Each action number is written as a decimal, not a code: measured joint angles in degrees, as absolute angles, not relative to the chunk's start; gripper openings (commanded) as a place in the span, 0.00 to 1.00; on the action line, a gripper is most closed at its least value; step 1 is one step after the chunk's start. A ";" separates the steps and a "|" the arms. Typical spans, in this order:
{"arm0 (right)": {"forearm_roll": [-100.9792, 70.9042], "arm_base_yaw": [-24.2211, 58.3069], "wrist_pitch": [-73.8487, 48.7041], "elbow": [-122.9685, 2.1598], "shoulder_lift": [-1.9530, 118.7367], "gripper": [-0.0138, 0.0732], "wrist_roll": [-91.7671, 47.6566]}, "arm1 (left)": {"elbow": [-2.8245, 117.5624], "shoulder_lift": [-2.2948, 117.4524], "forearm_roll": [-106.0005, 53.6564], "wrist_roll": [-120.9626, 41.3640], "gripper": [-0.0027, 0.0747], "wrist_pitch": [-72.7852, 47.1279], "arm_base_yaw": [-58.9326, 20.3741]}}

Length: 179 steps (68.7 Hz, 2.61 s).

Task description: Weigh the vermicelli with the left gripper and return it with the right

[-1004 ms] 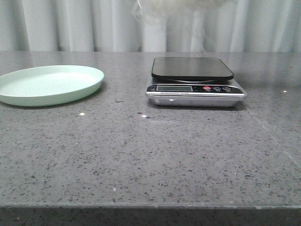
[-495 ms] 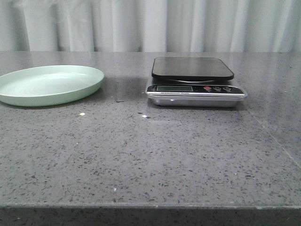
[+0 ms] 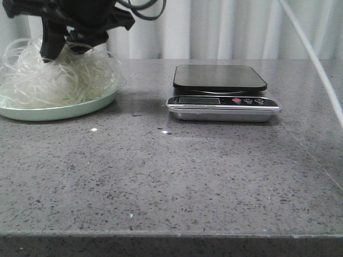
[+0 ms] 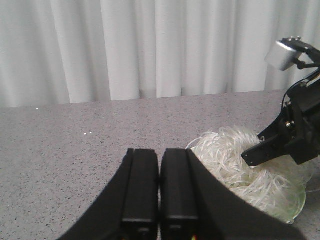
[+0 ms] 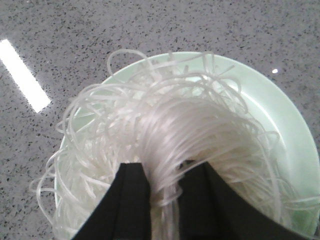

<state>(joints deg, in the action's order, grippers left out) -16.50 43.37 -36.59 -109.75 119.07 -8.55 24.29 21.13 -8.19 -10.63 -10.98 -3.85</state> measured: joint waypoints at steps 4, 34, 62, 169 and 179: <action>-16.50 43.37 -36.46 -109.75 119.06 0.33 -8.55 | 24.29 21.13 -8.19 -10.63 0.21 -10.98 -3.85; -16.50 43.37 -35.97 -109.75 119.06 0.61 -8.55 | 24.29 21.13 -8.19 -10.63 0.21 -10.89 -3.85; -16.60 41.81 -37.52 -109.75 114.58 0.80 -8.55 | 24.29 21.13 -8.19 -10.63 0.21 -10.89 -3.85; -9.66 -3.87 -26.15 -41.67 46.93 0.33 -8.55 | 24.29 21.13 -8.19 -10.63 0.21 -10.89 -3.85; -9.44 -3.87 -18.20 -30.73 36.87 0.33 -8.55 | 24.29 21.13 -8.19 -10.63 0.21 -10.89 -3.85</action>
